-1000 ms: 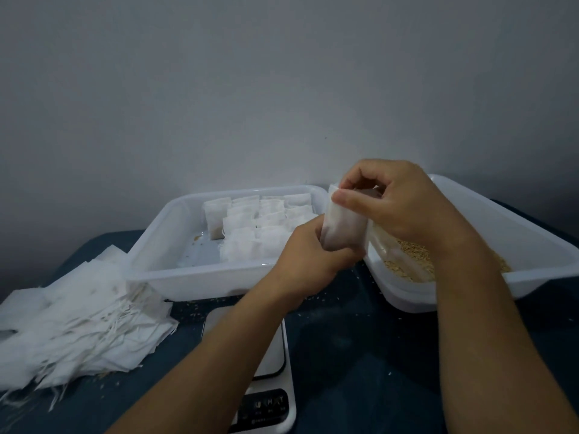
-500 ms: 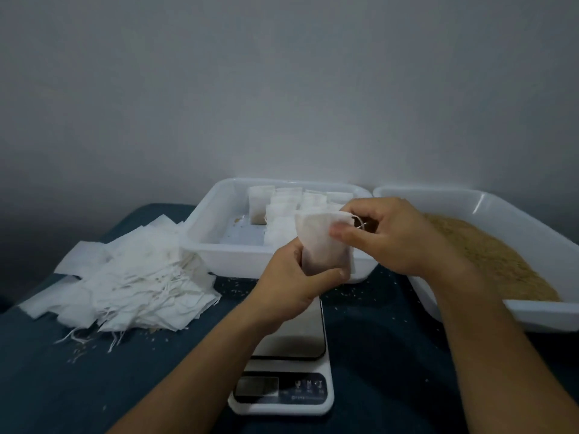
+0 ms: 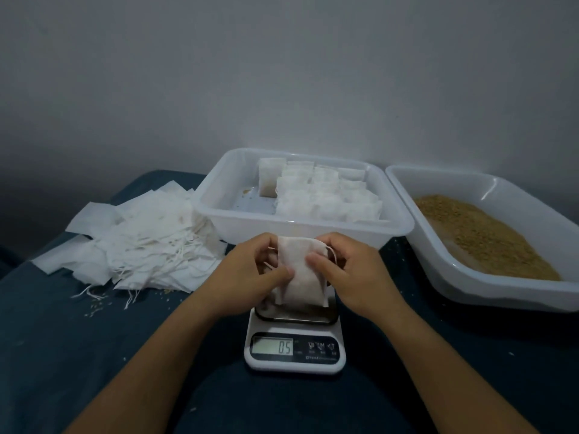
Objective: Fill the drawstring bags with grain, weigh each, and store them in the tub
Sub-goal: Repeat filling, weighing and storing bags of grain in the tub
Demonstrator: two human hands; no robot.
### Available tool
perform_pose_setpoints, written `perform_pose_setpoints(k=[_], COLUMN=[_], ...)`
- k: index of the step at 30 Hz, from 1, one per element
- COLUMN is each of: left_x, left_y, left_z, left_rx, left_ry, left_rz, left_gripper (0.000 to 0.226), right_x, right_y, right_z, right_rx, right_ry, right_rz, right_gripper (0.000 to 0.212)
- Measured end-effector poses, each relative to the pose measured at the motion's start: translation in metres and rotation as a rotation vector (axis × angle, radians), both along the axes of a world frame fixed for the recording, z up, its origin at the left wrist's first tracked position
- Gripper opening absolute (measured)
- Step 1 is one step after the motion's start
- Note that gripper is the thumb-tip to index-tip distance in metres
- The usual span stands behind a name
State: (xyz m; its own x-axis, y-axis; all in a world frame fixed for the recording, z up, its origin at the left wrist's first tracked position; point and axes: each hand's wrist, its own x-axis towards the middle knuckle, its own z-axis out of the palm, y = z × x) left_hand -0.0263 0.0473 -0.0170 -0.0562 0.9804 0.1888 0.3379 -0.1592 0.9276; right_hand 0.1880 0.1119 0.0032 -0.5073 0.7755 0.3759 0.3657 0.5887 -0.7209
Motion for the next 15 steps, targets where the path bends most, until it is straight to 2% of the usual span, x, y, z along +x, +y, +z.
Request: perform_pose_setpoints(k=[5,10,12,15], left_x=[-0.006,-0.005,-0.008,-0.017], left_y=[0.001,0.003,0.004,0.01], left_z=[-0.007,-0.01,-0.011,-0.017], left_rx=[-0.004,0.004,0.006,-0.033], left_ry=[0.28,0.335,0.323,0.221], left_rz=[0.093,0.168,0.211,0.348], left_gripper=[0.023,0.026,0.026,0.02], right_x=[-0.006,-0.002,0.004,0.013], right_y=[0.003,0.009,0.011,0.018], right_z=[-0.01,-0.01,-0.01,-0.014], right_rx=[0.021,0.029,0.022,0.018], right_ry=[-0.13,-0.192,-0.17,-0.109], right_rz=[-0.063,-0.118,-0.158,-0.267], right_gripper=[0.02,0.045,0.04,0.015])
